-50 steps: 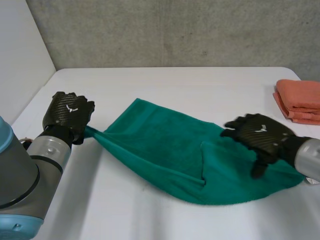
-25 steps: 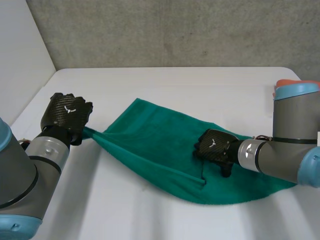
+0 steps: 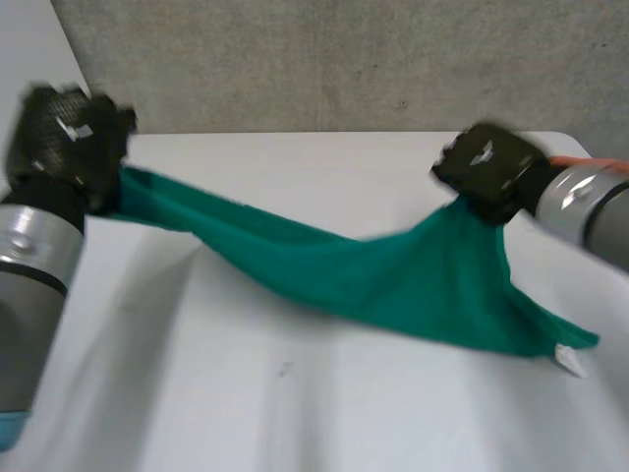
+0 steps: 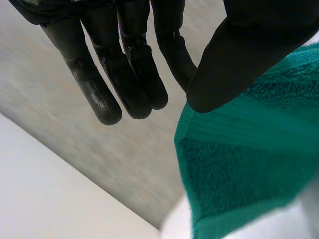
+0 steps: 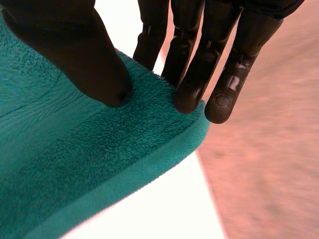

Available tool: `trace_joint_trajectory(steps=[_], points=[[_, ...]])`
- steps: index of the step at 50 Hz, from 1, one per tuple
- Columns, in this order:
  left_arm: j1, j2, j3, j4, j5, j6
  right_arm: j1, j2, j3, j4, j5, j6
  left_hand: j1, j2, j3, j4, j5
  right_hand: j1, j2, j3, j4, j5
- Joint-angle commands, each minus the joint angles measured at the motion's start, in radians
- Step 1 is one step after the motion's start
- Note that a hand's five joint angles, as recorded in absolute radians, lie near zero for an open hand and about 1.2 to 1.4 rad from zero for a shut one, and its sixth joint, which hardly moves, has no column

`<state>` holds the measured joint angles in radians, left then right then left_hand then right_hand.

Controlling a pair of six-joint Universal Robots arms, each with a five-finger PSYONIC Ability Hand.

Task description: Fold the laundry.

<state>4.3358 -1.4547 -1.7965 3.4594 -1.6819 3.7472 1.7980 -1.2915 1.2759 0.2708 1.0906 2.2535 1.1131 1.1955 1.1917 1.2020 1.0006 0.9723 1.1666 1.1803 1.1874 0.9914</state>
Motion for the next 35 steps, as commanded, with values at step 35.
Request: trace_joint_trajectory(steps=[35], points=[[-0.002, -0.342, 0.112, -0.184, 0.008, 0.002, -0.152, 0.184, 0.037, 0.274, 0.066, 0.143, 0.283, 0.201, 0.205, 0.194, 0.221, 0.317, 0.123, 0.109, 0.102, 0.123]])
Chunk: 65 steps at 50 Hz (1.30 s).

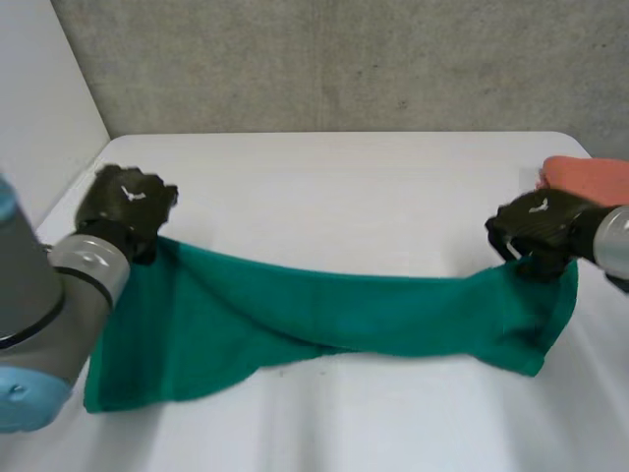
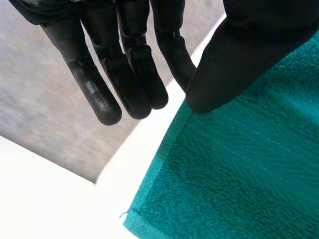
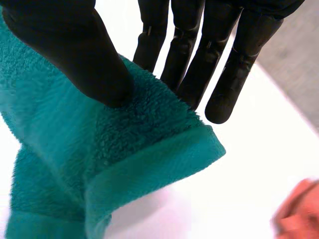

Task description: Fold the laundry.

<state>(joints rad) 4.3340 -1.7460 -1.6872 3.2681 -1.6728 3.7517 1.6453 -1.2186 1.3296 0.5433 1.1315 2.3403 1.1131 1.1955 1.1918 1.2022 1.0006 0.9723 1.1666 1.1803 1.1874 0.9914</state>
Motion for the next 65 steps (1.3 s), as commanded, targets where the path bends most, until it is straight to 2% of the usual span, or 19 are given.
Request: trace_joint_trajectory(steps=[1, 4, 10, 20, 26, 35, 44, 48, 49, 50, 51, 57, 61, 65], points=[[-0.001, -0.05, 0.001, 0.007, -0.001, -0.004, -0.001, 0.117, -0.015, 0.001, 0.025, 0.056, 0.283, 0.201, 0.204, 0.194, 0.221, 0.296, 0.102, 0.088, 0.081, 0.102], [-0.001, -0.05, -0.003, 0.007, 0.001, -0.004, -0.002, 0.137, -0.015, 0.0, 0.025, 0.054, 0.283, 0.201, 0.204, 0.194, 0.221, 0.112, -0.082, -0.096, -0.103, -0.082], [0.001, -0.05, -0.008, 0.007, -0.001, -0.006, -0.004, 0.188, -0.016, -0.002, 0.03, 0.047, 0.283, 0.201, 0.204, 0.194, 0.221, -0.097, -0.292, -0.305, -0.312, -0.291], [0.007, -0.049, -0.026, 0.01, -0.001, -0.004, -0.002, 0.225, -0.026, 0.003, 0.04, 0.043, 0.283, 0.201, 0.204, 0.194, 0.221, -0.312, -0.506, -0.52, -0.527, -0.505], [0.009, -0.046, -0.032, 0.01, -0.001, 0.0, -0.001, 0.206, -0.035, 0.035, 0.073, 0.02, 0.283, 0.201, 0.204, 0.194, 0.221, -0.3, -0.495, -0.508, -0.515, -0.494], [0.009, -0.044, -0.031, 0.01, -0.001, 0.0, -0.001, 0.119, -0.018, 0.058, 0.062, 0.02, 0.283, 0.201, 0.204, 0.194, 0.221, -0.288, -0.483, -0.496, -0.504, -0.482], [0.009, -0.049, -0.029, 0.012, 0.001, -0.001, -0.002, 0.125, 0.062, 0.043, 0.056, 0.017, 0.283, 0.201, 0.204, 0.194, 0.221, -0.294, -0.489, -0.502, -0.509, -0.488], [0.009, -0.055, -0.031, 0.015, -0.001, -0.001, 0.001, 0.143, 0.086, 0.017, 0.065, 0.01, 0.283, 0.201, 0.204, 0.194, 0.221, -0.189, -0.383, -0.397, -0.404, -0.383], [0.009, -0.055, -0.031, 0.016, -0.001, 0.0, 0.001, 0.149, 0.091, 0.009, 0.066, 0.005, 0.283, 0.201, 0.204, 0.194, 0.221, -0.087, -0.281, -0.295, -0.302, -0.281], [0.009, -0.061, -0.032, 0.018, -0.001, 0.0, 0.001, 0.169, 0.091, -0.002, 0.07, -0.004, 0.283, 0.201, 0.204, 0.194, 0.221, 0.219, 0.025, 0.011, 0.004, 0.026], [0.009, -0.066, -0.032, 0.018, -0.001, 0.002, 0.001, 0.178, 0.085, -0.008, 0.07, -0.009, 0.283, 0.201, 0.204, 0.194, 0.221, 0.394, 0.2, 0.186, 0.179, 0.2], [0.012, -0.128, 0.0, 0.028, 0.001, 0.008, 0.004, 0.186, 0.001, -0.089, 0.076, -0.01, 0.283, 0.201, 0.204, 0.194, 0.221, 0.424, 0.23, 0.216, 0.209, 0.23], [0.03, -0.185, 0.099, 0.067, -0.001, 0.019, 0.014, 0.188, -0.107, -0.19, 0.096, 0.013, 0.283, 0.201, 0.204, 0.194, 0.221, 0.424, 0.23, 0.216, 0.209, 0.23], [0.049, -0.219, 0.268, 0.123, 0.001, 0.027, 0.076, 0.191, -0.265, -0.31, 0.122, 0.088, 0.283, 0.201, 0.204, 0.194, 0.221, 0.424, 0.23, 0.216, 0.209, 0.23]])
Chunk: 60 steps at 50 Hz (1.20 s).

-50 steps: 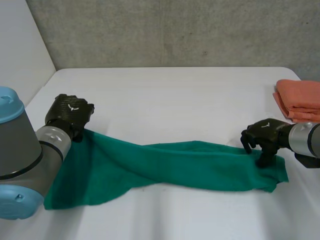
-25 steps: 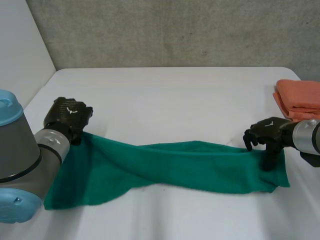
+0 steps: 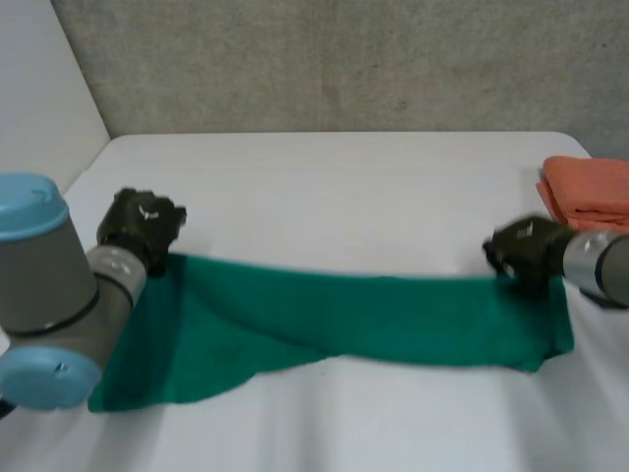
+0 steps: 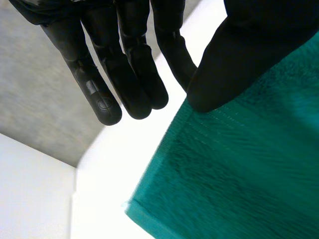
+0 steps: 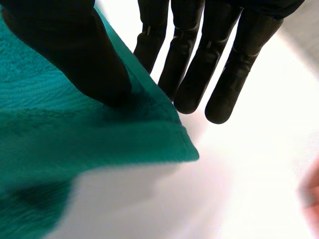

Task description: Fold the laundry.

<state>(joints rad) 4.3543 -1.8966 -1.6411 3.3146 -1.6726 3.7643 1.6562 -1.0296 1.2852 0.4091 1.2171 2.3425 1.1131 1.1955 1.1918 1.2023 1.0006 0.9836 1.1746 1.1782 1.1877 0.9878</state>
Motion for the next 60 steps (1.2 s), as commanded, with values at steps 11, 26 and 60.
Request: trace_joint_trajectory(steps=[11, 26, 60], points=[[0.053, 0.002, 0.57, 0.519, -0.006, 0.002, 0.131, -0.072, -0.532, -0.711, 0.197, 0.299, 0.283, 0.201, 0.204, 0.194, 0.221, 0.413, 0.222, 0.218, 0.209, 0.234], [0.054, 0.116, 0.242, 0.55, 0.002, -0.041, 0.131, -0.15, -0.272, -0.808, 0.134, 0.354, 0.283, 0.201, 0.204, 0.194, 0.221, 0.413, 0.222, 0.218, 0.209, 0.234], [0.08, -0.004, -0.204, 0.133, 0.091, 0.126, 0.116, -0.079, 0.163, -0.172, 0.048, -0.041, 0.283, 0.201, 0.204, 0.194, 0.221, 0.413, 0.222, 0.218, 0.209, 0.234]])
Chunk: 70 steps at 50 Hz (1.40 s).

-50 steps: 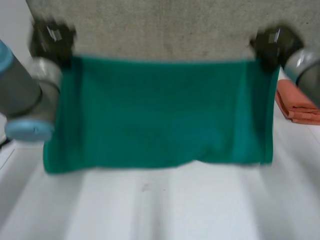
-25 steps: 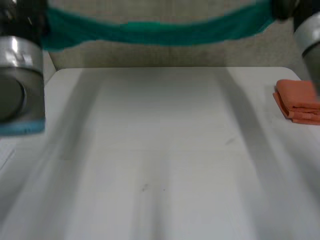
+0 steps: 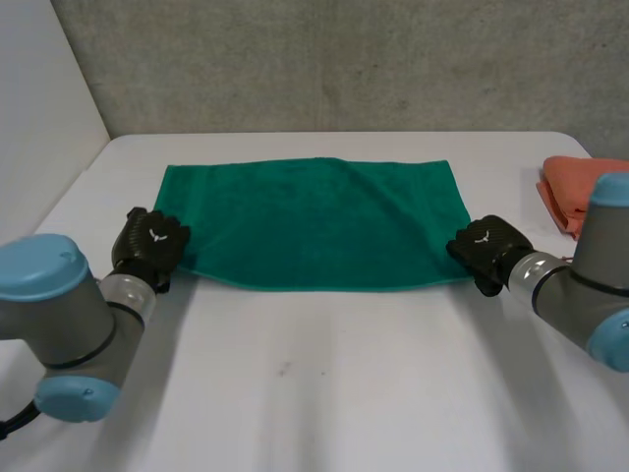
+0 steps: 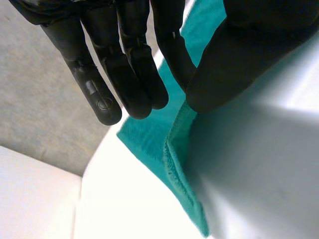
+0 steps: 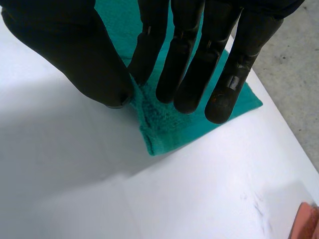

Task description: Fold the laundry.

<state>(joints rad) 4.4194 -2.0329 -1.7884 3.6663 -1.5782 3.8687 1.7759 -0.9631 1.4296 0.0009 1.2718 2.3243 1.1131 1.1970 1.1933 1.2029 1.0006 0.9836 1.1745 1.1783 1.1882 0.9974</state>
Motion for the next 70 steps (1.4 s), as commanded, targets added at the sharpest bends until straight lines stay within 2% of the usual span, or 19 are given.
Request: trace_joint_trajectory(steps=[1, 6, 11, 13, 17, 21, 26, 30, 37, 42, 50, 51, 52, 53, 54, 55, 56, 61, 70], points=[[0.015, 0.146, -0.068, -0.254, -0.003, 0.024, -0.01, -0.155, 0.023, 0.282, -0.012, -0.034, 0.283, 0.199, 0.203, 0.193, 0.221, 0.413, 0.222, 0.218, 0.208, 0.224], [0.014, 0.239, -0.132, -0.543, -0.005, 0.095, -0.073, -0.21, 0.086, 0.534, 0.001, -0.193, 0.283, 0.199, 0.203, 0.193, 0.221, 0.413, 0.222, 0.218, 0.208, 0.224], [0.003, 0.322, -0.236, -0.914, 0.001, 0.165, -0.13, -0.357, 0.227, 0.753, 0.026, -0.46, 0.283, 0.199, 0.203, 0.193, 0.221, 0.413, 0.222, 0.218, 0.208, 0.224], [0.002, 0.341, -0.247, -0.934, 0.001, 0.169, -0.136, -0.382, 0.244, 0.748, 0.015, -0.46, 0.283, 0.199, 0.203, 0.193, 0.221, 0.413, 0.222, 0.218, 0.208, 0.224], [0.0, 0.352, -0.206, -0.841, 0.001, 0.169, -0.127, -0.388, 0.258, 0.685, -0.015, -0.431, 0.283, 0.199, 0.203, 0.193, 0.221, 0.413, 0.222, 0.218, 0.208, 0.224], [0.0, 0.318, -0.112, -0.654, -0.002, 0.158, -0.098, -0.33, 0.215, 0.572, -0.003, -0.355, 0.283, 0.199, 0.203, 0.193, 0.221, 0.413, 0.222, 0.218, 0.208, 0.224], [0.003, 0.196, 0.012, -0.389, -0.005, 0.17, 0.006, -0.16, 0.031, 0.401, 0.079, -0.2, 0.283, 0.199, 0.203, 0.193, 0.221, 0.413, 0.222, 0.218, 0.208, 0.224], [0.002, 0.068, 0.104, -0.255, -0.005, 0.172, 0.059, -0.073, -0.088, 0.302, 0.164, -0.172, 0.283, 0.199, 0.203, 0.193, 0.221, 0.413, 0.222, 0.218, 0.208, 0.224], [0.0, -0.141, 0.291, -0.14, -0.02, 0.17, 0.076, 0.09, -0.279, 0.124, 0.204, -0.155, 0.283, 0.199, 0.203, 0.193, 0.221, 0.413, 0.222, 0.218, 0.208, 0.224], [0.002, -0.288, 0.481, -0.132, -0.101, 0.163, 0.083, 0.22, -0.434, 0.015, 0.202, -0.16, 0.283, 0.199, 0.203, 0.193, 0.221, 0.413, 0.222, 0.218, 0.208, 0.224], [-0.001, -0.392, 0.584, -0.089, -0.112, 0.163, 0.102, 0.386, -0.613, -0.154, 0.205, -0.16, 0.283, 0.199, 0.203, 0.193, 0.221, 0.413, 0.222, 0.218, 0.208, 0.224], [-0.001, -0.395, 0.586, -0.077, -0.112, 0.161, 0.102, 0.4, -0.626, -0.169, 0.207, -0.161, 0.225, 0.142, 0.145, 0.136, 0.163, 0.413, 0.222, 0.218, 0.208, 0.224], [-0.003, -0.397, 0.584, -0.065, -0.112, 0.161, 0.103, 0.411, -0.636, -0.182, 0.213, -0.163, 0.027, -0.057, -0.053, -0.063, -0.035, 0.1, -0.091, -0.095, -0.105, -0.089], [-0.006, -0.397, 0.578, -0.03, -0.114, 0.16, 0.106, 0.431, -0.655, -0.193, 0.225, -0.164, -0.588, -0.672, -0.668, -0.678, -0.65, -0.412, -0.603, -0.607, -0.617, -0.6], [-0.009, -0.394, 0.574, -0.01, -0.117, 0.161, 0.106, 0.437, -0.661, -0.194, 0.234, -0.163, -0.939, -1.022, -1.019, -1.028, -1.001, -0.621, -0.811, -0.815, -0.825, -0.809], [-0.014, -0.389, 0.569, 0.01, -0.117, 0.16, 0.111, 0.44, -0.666, -0.194, 0.248, -0.161, -0.939, -1.022, -1.019, -1.028, -1.001, -0.809, -1.0, -1.004, -1.014, -0.997], [-0.018, -0.385, 0.561, 0.029, -0.115, 0.156, 0.114, 0.438, -0.664, -0.193, 0.262, -0.158, -0.848, -0.932, -0.928, -0.938, -0.91, -0.809, -1.0, -1.004, -1.014, -0.997], [-0.032, -0.269, 0.462, 0.128, -0.111, 0.121, 0.137, 0.33, -0.569, -0.176, 0.319, -0.09, -0.939, -1.022, -1.019, -1.028, -1.001, -0.809, -1.0, -1.004, -1.014, -0.997], [-0.038, -0.021, 0.262, 0.138, -0.111, -0.023, 0.125, -0.052, -0.258, -0.148, 0.233, 0.153, -0.939, -1.022, -1.019, -1.028, -1.001, -0.809, -1.0, -1.004, -1.014, -0.997]])
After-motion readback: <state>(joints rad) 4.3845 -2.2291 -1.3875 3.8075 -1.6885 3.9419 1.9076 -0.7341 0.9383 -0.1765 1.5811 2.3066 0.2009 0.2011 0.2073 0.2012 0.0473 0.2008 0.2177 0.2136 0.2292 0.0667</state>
